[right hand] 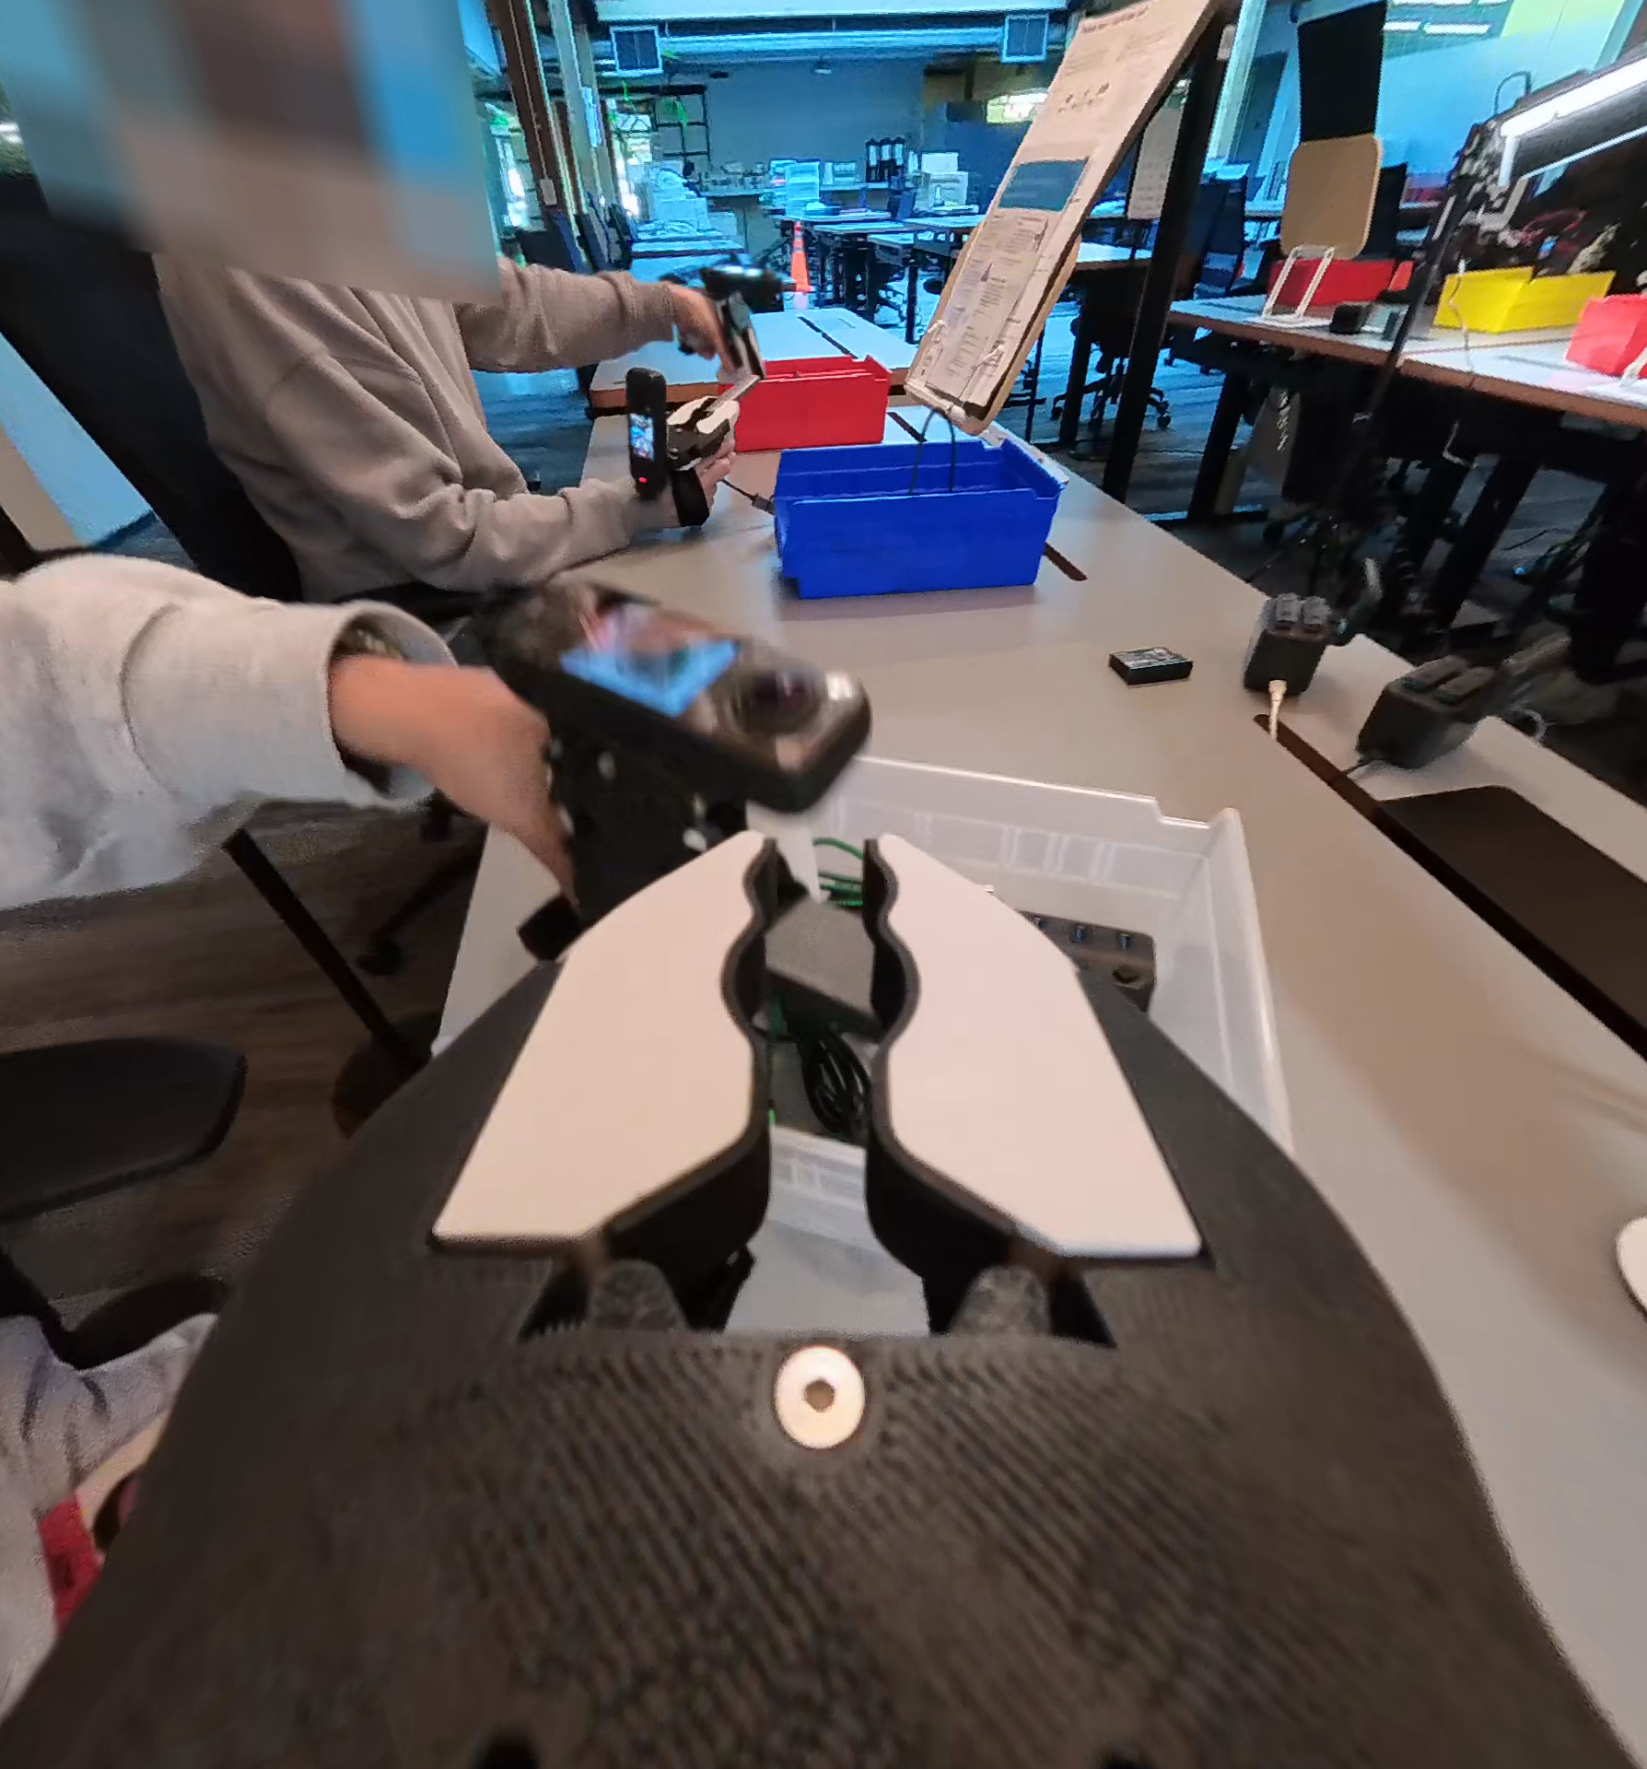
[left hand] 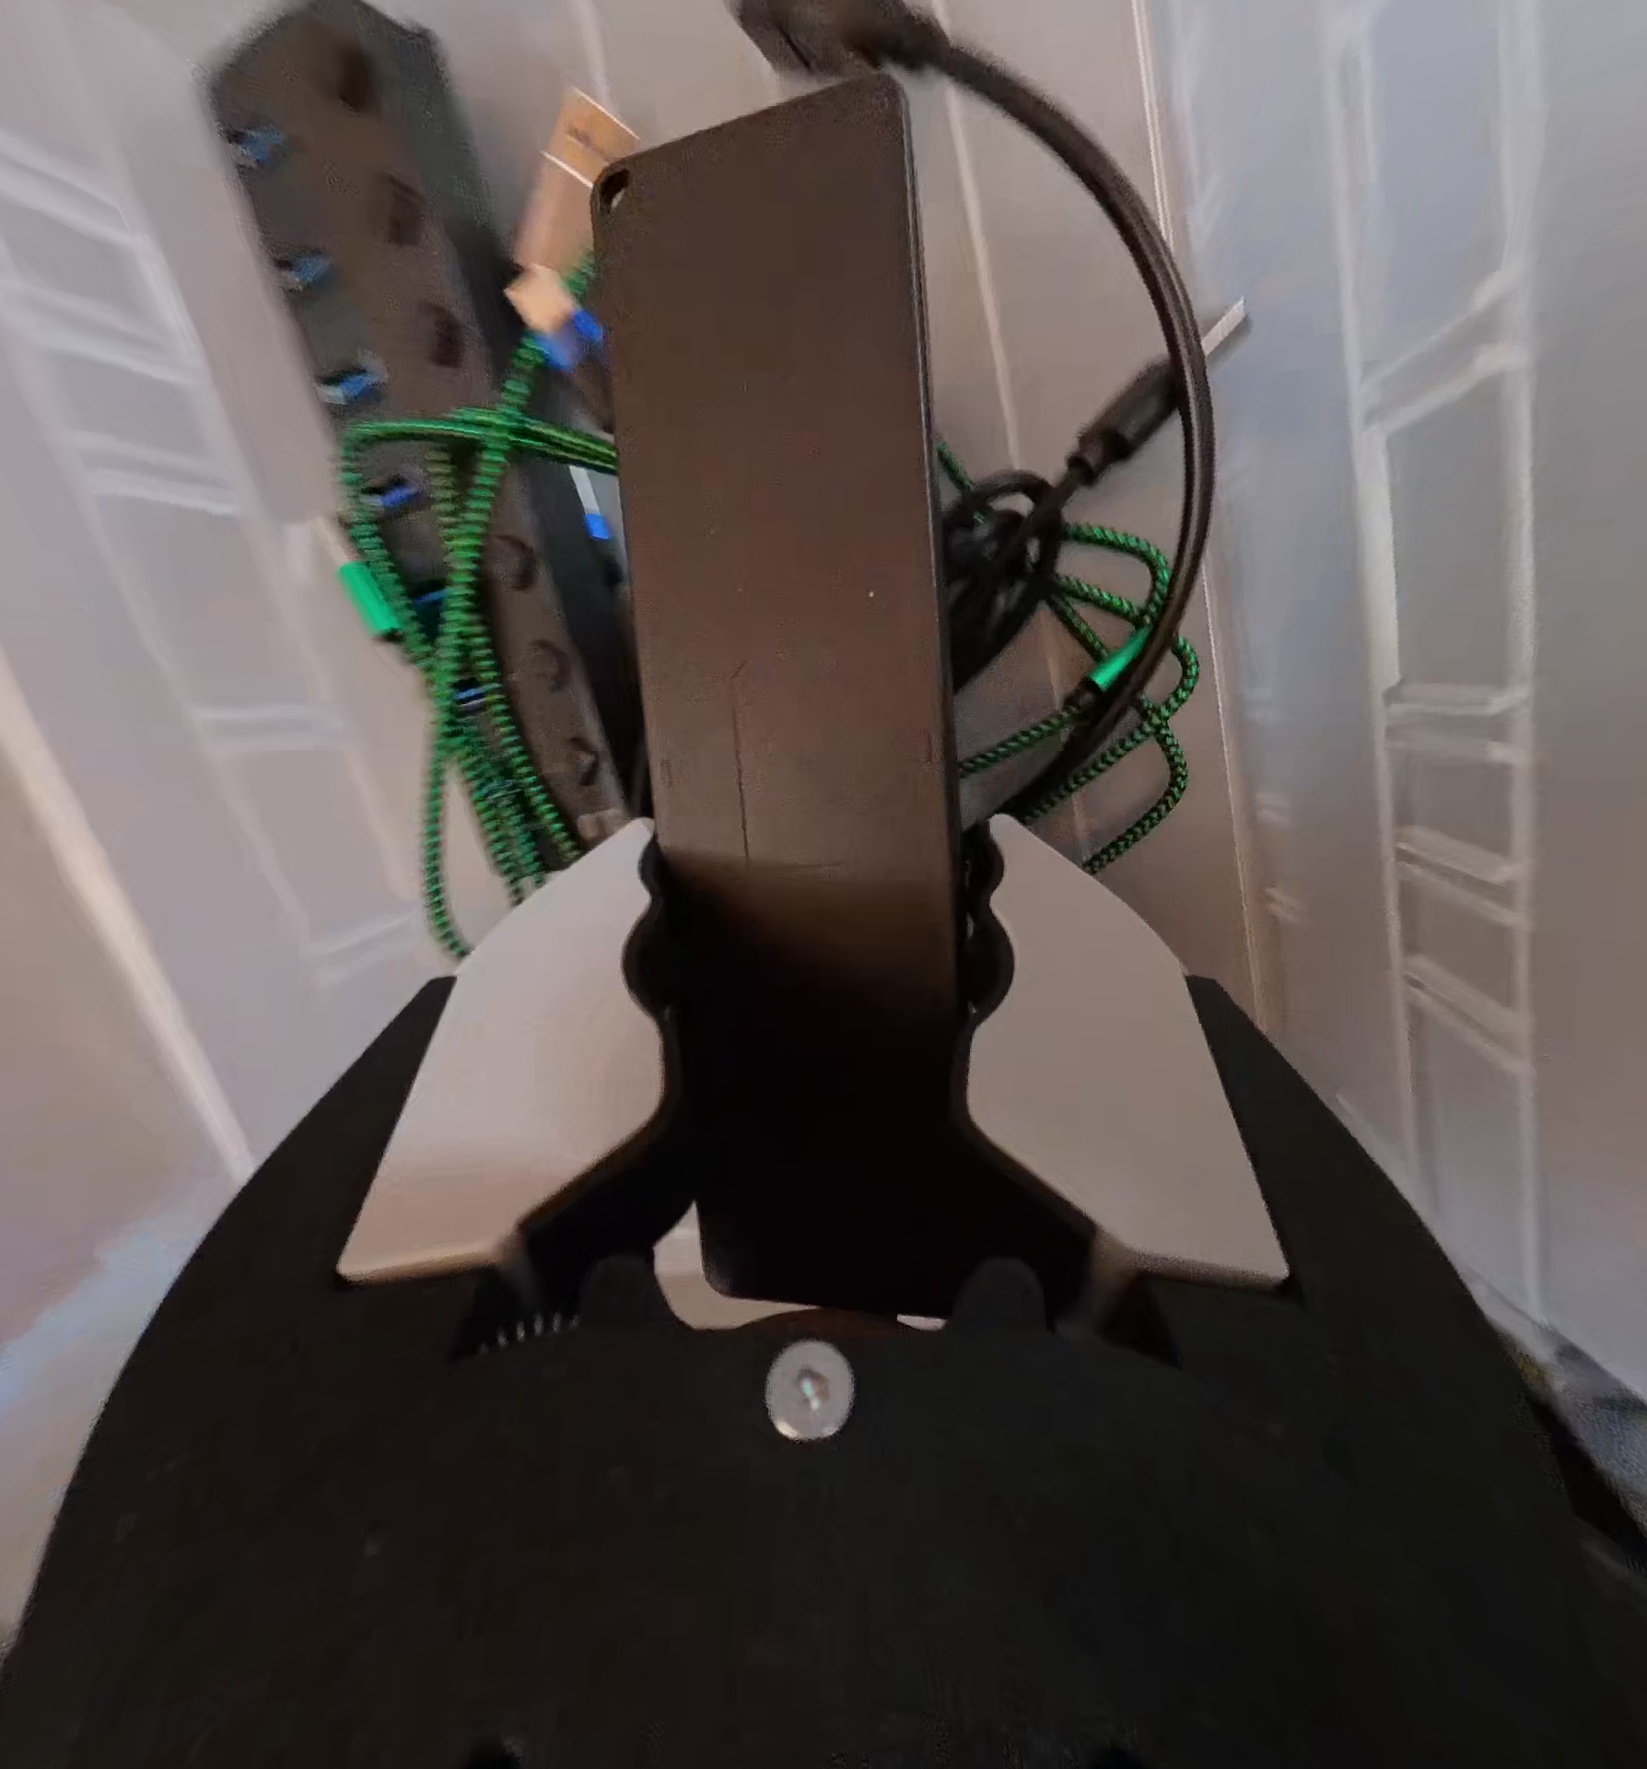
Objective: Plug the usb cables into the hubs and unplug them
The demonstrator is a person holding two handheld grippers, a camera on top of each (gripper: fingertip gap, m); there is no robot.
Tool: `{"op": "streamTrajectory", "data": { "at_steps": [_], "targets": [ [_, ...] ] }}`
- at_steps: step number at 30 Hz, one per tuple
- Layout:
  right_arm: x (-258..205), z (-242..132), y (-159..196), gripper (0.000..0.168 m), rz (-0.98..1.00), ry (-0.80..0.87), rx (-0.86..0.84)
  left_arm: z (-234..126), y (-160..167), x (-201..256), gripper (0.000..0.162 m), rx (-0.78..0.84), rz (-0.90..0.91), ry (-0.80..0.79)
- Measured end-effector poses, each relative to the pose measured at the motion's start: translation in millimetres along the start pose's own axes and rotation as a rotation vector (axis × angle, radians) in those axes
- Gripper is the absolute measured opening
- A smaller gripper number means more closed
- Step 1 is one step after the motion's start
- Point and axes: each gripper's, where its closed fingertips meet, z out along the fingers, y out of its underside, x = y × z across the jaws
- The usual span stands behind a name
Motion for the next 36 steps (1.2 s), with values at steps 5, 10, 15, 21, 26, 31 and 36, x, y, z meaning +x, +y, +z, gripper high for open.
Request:
{"op": "streamTrajectory", "data": {
  "at_steps": [5,10,15,21,26,31,36],
  "targets": [
    [5.0,-34.8,0.2,0.017,0.004,0.027,0.029,-79.8,-35.4,-40.1,0.061,0.391,-0.253,0.048],
    [11.7,-53.2,-4.0,0.016,0.055,0.033,0.069,-203.6,-77.9,-94.1,0.061,0.924,-0.455,0.052],
    [8.4,-59.8,-14.8,0.016,0.064,0.023,0.106,-310.0,-101.9,-115.1,0.060,1.248,-0.517,0.094],
    [2.1,-67.5,-24.1,0.016,0.038,0.025,0.121,-372.6,-128.6,-72.0,0.061,1.506,-0.460,0.298],
    [2.6,-96.5,-42.9,0.017,0.029,0.056,0.185,-349.9,-152.8,18.4,0.060,1.537,-0.416,0.702],
    [-0.8,-137.4,-58.9,0.020,0.070,0.042,0.311,-294.5,-162.6,116.6,0.061,1.550,-0.317,1.071],
    [-23.6,-154.3,-24.2,0.022,0.222,-0.019,0.415,-228.9,-157.7,158.5,0.060,1.584,-0.399,1.253]
  ]
}}
